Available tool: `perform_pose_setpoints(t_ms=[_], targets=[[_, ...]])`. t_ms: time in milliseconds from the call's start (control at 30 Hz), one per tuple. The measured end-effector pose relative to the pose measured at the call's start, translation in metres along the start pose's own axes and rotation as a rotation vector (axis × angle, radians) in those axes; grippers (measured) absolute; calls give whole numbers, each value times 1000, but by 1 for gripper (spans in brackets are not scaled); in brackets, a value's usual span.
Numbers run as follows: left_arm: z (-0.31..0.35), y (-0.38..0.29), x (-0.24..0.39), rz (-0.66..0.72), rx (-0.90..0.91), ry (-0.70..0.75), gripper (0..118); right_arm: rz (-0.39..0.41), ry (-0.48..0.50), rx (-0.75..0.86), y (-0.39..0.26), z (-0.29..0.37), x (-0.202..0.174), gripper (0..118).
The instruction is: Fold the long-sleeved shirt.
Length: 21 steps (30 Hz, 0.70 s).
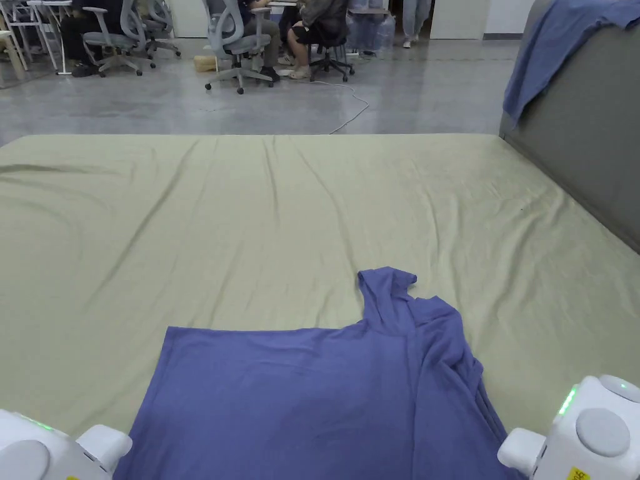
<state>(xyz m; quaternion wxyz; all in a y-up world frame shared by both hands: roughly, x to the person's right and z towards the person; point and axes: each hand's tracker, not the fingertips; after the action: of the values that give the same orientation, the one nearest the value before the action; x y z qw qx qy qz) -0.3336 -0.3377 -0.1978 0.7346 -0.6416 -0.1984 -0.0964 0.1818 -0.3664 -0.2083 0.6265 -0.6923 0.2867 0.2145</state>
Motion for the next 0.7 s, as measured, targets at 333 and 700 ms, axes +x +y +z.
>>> perform_pose_setpoints(t_ms=[333, 700], targets=[[42, 26, -4, 102, 420, 59, 107, -240, -196, 423, 5, 80, 25, 101], [32, 122, -13, 89, 588, 76, 0, -322, -228, 627, 209, 97, 130, 32]])
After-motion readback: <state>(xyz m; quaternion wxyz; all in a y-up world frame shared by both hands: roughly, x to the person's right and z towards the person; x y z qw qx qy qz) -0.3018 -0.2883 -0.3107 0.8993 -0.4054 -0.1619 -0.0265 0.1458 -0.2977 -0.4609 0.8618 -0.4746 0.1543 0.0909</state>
